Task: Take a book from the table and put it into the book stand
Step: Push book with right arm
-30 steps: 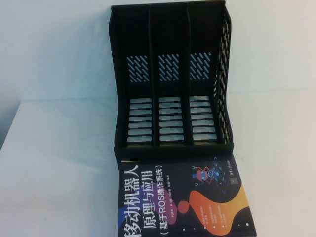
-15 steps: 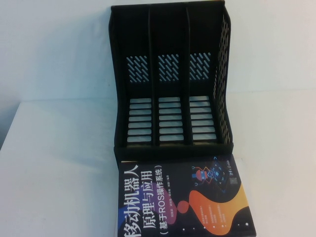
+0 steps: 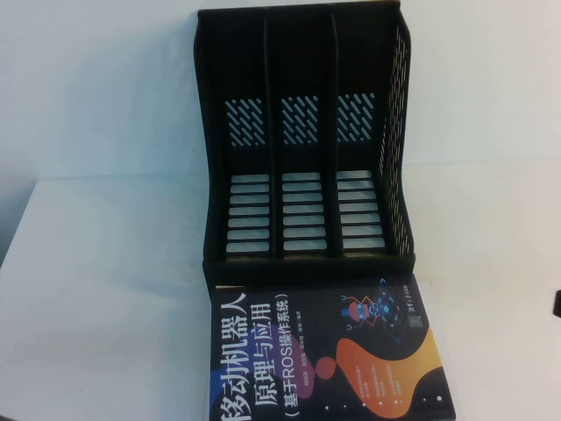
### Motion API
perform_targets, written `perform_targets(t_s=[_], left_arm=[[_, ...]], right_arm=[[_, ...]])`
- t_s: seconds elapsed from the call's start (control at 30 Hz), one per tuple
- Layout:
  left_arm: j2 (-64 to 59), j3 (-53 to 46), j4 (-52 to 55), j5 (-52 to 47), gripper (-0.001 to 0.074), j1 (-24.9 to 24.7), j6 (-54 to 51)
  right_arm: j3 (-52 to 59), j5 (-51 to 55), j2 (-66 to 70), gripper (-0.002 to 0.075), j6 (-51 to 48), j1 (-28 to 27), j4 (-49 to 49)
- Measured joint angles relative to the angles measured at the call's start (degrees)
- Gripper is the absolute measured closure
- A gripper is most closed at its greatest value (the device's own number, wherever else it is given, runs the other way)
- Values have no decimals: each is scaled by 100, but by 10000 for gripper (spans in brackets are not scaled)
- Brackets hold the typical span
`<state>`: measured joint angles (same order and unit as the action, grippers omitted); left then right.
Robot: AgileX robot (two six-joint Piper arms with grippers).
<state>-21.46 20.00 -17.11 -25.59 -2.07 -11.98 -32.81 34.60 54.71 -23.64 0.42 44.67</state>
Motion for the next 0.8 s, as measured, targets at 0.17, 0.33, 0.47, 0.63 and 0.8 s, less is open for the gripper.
perform_targets(t_s=[0.17,0.33,0.47,0.63,0.8], left_arm=[[-634,101,-396,-393,738,0,16],[-1319,195,-852,-852,738,0,-8],[-1687,243,-1259,-934,738,0,-245],[-1741,268,-1555,-812,738,0,-498],[-1741,268,-1614,-883,738,0,-512]], right_arm=[[-59,-409,1303,728,-1333,222,966],[-227,-696,2369,728,-1509,981,973],[-339,-1032,2672,728,-1523,1666,987],[-401,-1305,3025,728,-1523,1973,768],[-592,-1314,3441,728,-1512,1992,508]])
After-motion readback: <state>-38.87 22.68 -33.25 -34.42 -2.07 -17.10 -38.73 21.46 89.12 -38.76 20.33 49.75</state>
